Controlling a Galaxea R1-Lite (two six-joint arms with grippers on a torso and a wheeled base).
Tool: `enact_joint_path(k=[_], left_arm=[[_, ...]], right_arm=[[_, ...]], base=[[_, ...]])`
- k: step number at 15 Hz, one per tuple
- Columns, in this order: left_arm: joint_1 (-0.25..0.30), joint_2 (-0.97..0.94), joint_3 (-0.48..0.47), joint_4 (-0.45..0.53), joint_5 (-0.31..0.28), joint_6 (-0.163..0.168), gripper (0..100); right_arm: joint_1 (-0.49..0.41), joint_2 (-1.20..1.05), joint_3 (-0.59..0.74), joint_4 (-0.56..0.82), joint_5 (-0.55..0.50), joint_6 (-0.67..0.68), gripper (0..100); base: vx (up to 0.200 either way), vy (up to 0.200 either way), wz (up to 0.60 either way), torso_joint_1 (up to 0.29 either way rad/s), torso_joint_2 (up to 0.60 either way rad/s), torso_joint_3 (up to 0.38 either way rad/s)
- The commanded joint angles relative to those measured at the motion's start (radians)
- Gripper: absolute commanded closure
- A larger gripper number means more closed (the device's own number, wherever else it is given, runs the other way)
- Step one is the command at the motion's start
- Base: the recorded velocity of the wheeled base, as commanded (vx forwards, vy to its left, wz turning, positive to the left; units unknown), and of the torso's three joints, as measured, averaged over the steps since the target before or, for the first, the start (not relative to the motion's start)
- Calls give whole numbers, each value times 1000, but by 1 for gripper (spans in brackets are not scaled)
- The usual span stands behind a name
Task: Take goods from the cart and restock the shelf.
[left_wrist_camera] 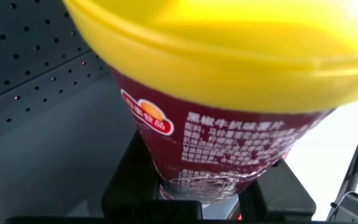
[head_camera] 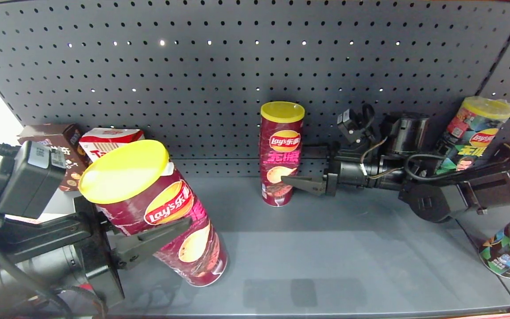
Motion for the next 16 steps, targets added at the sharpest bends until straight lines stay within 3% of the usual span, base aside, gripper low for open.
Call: enact_joint_path(k=[1,13,14,16], left_arm=[[0,0,0,-1,0,0,100],[0,9,-3,1,3,0,100],[0,9,-6,1,3,0,100],[0,9,-6,1,3,0,100]], right_arm=[[11,39,-32,-1,-1,1,0],[41,154,-146,-18,1,1,0],[43,165,-151,-36,19,1,100],[44,156,-138,-41,21,7,100]], base=[[0,0,0,0,0,0],[0,0,0,0,0,0],[0,0,0,0,0,0],[0,0,0,0,0,0]])
